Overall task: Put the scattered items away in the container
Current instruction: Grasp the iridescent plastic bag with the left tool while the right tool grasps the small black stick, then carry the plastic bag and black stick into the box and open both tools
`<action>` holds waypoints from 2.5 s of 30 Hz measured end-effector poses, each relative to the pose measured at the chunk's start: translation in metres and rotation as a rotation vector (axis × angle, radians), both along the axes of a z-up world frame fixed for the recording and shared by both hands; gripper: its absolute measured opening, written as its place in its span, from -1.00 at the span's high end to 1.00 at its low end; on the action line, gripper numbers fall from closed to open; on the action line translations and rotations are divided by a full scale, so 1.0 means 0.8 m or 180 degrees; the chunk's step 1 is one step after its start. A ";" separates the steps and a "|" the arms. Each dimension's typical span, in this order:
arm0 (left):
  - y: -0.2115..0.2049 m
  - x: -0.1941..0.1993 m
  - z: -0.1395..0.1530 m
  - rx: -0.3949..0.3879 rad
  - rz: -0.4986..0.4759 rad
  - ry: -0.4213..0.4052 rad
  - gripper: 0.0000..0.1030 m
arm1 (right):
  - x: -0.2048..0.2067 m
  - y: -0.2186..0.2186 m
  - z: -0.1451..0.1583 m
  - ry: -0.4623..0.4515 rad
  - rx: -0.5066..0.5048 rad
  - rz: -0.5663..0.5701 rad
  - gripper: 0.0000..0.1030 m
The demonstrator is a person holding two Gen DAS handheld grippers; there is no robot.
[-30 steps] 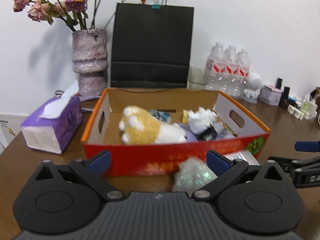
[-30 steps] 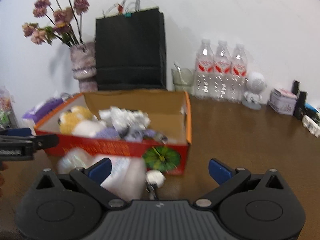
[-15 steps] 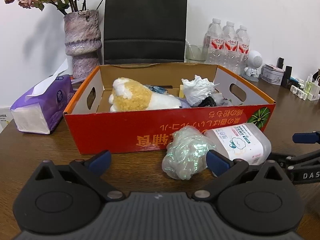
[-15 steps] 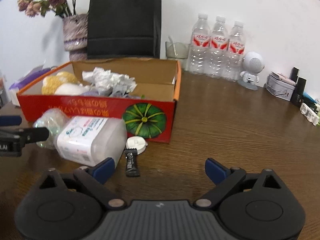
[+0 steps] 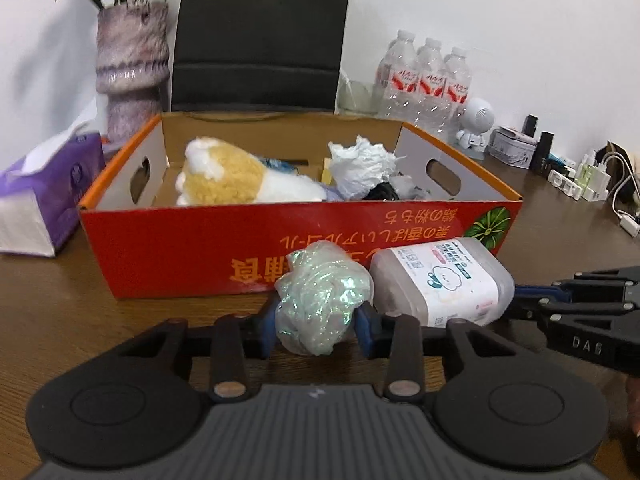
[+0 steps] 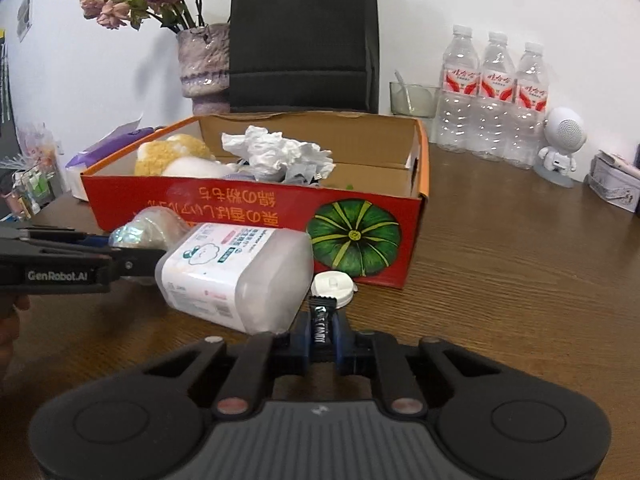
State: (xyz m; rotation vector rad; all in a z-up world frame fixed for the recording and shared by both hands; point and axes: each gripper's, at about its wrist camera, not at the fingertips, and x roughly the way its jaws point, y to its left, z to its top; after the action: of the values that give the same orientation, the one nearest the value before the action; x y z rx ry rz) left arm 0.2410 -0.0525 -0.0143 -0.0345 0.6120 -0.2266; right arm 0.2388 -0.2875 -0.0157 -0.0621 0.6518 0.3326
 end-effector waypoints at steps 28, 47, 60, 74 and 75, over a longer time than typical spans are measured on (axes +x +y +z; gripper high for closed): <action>0.005 -0.037 0.063 -0.0078 -0.0054 -0.0527 0.26 | -0.032 0.005 0.055 -0.0506 0.0327 -0.0150 0.80; 0.007 0.058 0.100 -0.0275 0.0299 -0.0727 0.25 | 0.077 0.056 0.105 -0.0590 0.0518 -0.0365 0.80; 0.013 0.098 0.074 -0.0183 0.0415 -0.0533 0.19 | 0.113 0.058 0.089 -0.0473 0.0488 -0.0398 0.80; 0.025 0.099 0.081 -0.0023 0.0830 -0.0538 -1.00 | 0.120 0.049 0.089 -0.0291 0.0427 -0.0579 -1.00; 0.025 0.099 0.080 -0.0016 0.0829 -0.0534 -1.00 | 0.119 0.050 0.090 -0.0298 0.0403 -0.0569 -1.00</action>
State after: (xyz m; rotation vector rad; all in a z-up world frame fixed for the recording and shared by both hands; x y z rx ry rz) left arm 0.3200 -0.0328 0.0500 -0.0983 0.4345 0.0215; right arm 0.3344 -0.2471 0.0560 0.1008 0.5381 0.1967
